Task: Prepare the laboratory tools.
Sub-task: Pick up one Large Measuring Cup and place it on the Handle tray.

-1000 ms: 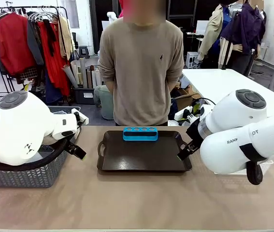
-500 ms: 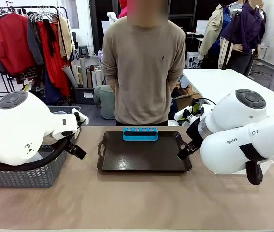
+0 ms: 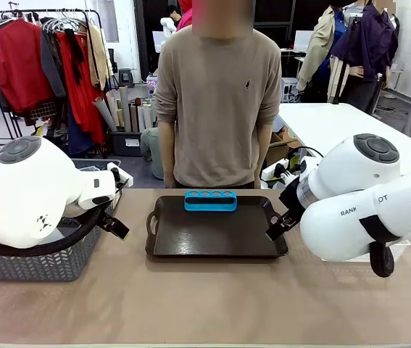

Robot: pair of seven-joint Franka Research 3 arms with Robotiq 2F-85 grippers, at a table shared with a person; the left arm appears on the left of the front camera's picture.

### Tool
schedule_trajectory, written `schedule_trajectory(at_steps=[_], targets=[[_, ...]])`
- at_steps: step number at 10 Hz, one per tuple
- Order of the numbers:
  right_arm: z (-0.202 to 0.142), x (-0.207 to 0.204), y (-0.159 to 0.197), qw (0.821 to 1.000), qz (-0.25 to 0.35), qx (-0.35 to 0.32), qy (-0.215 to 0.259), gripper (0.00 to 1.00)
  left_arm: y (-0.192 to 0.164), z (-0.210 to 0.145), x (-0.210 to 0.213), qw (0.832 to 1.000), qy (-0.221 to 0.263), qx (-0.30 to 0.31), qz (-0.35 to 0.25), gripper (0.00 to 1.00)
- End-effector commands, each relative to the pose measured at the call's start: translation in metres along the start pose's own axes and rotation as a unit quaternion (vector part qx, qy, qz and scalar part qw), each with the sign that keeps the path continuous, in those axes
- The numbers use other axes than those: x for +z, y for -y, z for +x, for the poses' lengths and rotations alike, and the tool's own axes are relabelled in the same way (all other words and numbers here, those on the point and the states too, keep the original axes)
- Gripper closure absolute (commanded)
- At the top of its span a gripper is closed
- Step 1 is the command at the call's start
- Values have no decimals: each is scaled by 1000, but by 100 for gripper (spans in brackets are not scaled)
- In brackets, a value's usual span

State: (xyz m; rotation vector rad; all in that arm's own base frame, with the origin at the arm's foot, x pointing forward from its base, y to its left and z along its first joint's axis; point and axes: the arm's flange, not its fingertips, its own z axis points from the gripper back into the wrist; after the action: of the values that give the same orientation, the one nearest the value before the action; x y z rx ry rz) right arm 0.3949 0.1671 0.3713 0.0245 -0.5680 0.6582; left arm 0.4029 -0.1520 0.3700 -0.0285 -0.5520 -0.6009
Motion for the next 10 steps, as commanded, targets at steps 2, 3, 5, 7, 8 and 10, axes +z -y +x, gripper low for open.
schedule_trajectory(at_steps=[2, 3, 5, 7, 8, 10], targets=[[0, 0, 0, 1000, 0, 0, 0, 0, 0, 0, 0, 1000, 0, 0, 0, 0], [0, 0, 0, 1000, 0, 0, 0, 0, 0, 0, 0, 1000, 0, 0, 0, 0], [0, 0, 0, 1000, 0, 0, 0, 0, 0, 0, 0, 1000, 0, 0, 0, 0], [0, 0, 0, 1000, 0, 0, 0, 0, 6, 15, 15, 999, 18, -22, -19, 0], [2, 11, -9, 999, 32, 18, 2, 0, 11, 24, 35, 998, 8, -40, -42, 0], [7, 34, -13, 997, 71, 28, 9, 0, 19, 39, 65, 994, -10, -56, -95, 0]])
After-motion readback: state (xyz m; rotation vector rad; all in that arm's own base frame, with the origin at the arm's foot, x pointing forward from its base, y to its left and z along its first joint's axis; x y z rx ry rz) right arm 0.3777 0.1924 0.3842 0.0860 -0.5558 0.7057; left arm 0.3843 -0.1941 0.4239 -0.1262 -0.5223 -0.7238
